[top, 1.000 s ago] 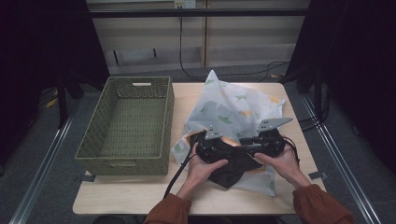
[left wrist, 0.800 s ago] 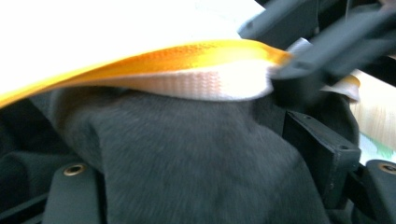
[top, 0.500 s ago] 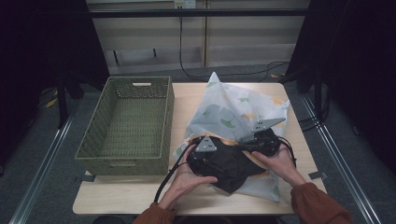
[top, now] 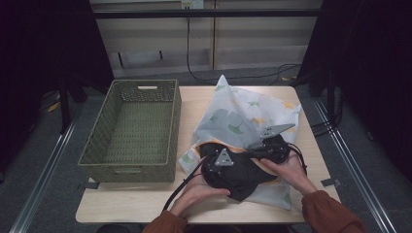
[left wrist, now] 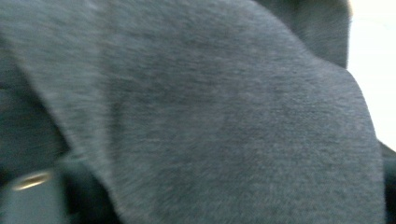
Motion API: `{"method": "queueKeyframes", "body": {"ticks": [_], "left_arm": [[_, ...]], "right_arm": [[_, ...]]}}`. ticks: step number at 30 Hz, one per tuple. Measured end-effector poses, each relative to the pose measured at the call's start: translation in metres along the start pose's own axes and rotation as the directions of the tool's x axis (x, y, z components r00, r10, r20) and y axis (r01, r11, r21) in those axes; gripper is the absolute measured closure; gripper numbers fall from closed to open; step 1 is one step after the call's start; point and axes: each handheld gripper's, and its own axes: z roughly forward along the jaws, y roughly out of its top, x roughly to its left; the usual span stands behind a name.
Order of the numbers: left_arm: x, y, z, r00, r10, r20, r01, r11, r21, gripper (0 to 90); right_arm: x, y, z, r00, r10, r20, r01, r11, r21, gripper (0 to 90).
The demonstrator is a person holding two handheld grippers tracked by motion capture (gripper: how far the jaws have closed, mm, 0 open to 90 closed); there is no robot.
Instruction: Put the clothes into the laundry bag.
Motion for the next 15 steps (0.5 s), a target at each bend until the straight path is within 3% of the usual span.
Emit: {"method": "queueKeyframes", "body": {"ticks": [2, 3, 6, 7, 10, 11, 14, 15], "left_arm": [[0.003, -0.001, -0.001, 1.0000, 0.005, -0.004, -0.005, 1.0000, -0.009, 33.3], [0.009, -0.003, -0.004, 0.9990, -0.042, -0.016, 0.042, 0.9986, -0.032, 44.9], [0.010, -0.003, -0.005, 0.9984, -0.053, -0.021, 0.052, 0.9977, -0.042, 60.9], [0.008, 0.000, -0.005, 0.9976, -0.049, -0.049, 0.047, 0.9983, -0.035, 63.1], [0.010, 0.003, -0.005, 0.9959, -0.070, -0.057, 0.067, 0.9963, -0.053, 69.8], [0.013, 0.006, -0.005, 0.9929, -0.108, -0.050, 0.105, 0.9921, -0.069, 70.5], [0.014, 0.010, -0.007, 0.9899, -0.124, -0.070, 0.117, 0.9887, -0.094, 72.3], [0.017, 0.016, -0.010, 0.9862, -0.144, -0.083, 0.132, 0.9822, -0.134, 72.6]], "right_arm": [[0.000, 0.000, 0.001, 1.0000, 0.005, -0.005, -0.005, 1.000, 0.004, 89.2], [0.001, 0.000, 0.002, 0.9999, 0.010, -0.006, -0.010, 1.000, 0.005, 89.2], [0.002, 0.000, 0.004, 0.9998, 0.005, -0.017, -0.004, 1.000, 0.007, 89.4], [0.004, 0.001, 0.004, 0.9998, 0.003, -0.018, -0.003, 1.000, 0.004, 89.4], [0.004, 0.003, 0.000, 0.9997, 0.006, -0.025, -0.007, 1.000, -0.015, 89.5], [0.005, 0.004, -0.002, 0.9996, 0.006, -0.026, -0.007, 1.000, -0.023, 89.5], [0.007, 0.008, -0.008, 0.9993, 0.005, -0.038, -0.007, 0.999, -0.052, 89.5], [0.010, 0.012, -0.014, 0.9989, 0.005, -0.046, -0.008, 0.997, -0.077, 89.6]]}}
